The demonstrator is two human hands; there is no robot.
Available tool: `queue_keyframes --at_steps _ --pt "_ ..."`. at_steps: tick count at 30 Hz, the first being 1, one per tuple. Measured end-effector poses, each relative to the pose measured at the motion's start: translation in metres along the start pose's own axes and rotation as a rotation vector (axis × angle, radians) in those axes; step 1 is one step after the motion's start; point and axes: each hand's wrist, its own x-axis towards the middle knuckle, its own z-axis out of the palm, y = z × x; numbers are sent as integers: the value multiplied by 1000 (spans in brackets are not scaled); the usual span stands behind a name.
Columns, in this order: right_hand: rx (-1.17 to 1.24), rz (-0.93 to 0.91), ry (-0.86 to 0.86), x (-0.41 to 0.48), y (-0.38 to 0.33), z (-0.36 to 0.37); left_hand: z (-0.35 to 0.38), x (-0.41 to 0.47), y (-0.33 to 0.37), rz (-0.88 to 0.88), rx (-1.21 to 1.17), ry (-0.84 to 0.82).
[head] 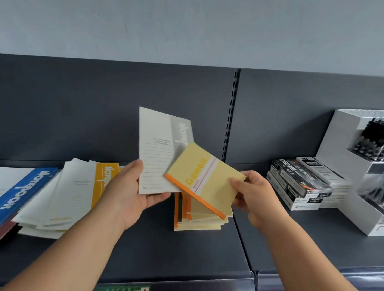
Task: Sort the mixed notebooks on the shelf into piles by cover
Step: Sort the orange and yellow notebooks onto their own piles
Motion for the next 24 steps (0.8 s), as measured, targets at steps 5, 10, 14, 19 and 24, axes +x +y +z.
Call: queue_keyframes --at_steps 5,10,14,19,24 --pt "164 82 174 6 17 -7 -7 2 9 71 -83 132" --pt "-378 -8 165 -1 29 4 -8 -2 7 87 -110 174" --pt "-955 -67 137 -7 29 7 -5 -8 3 58 -80 160" --pt "-867 -371 122 -19 15 20 -7 -18 -1 18 -39 176" --pt "-230 -84 -309 -35 -12 66 -17 -36 -3 -6 26 192"
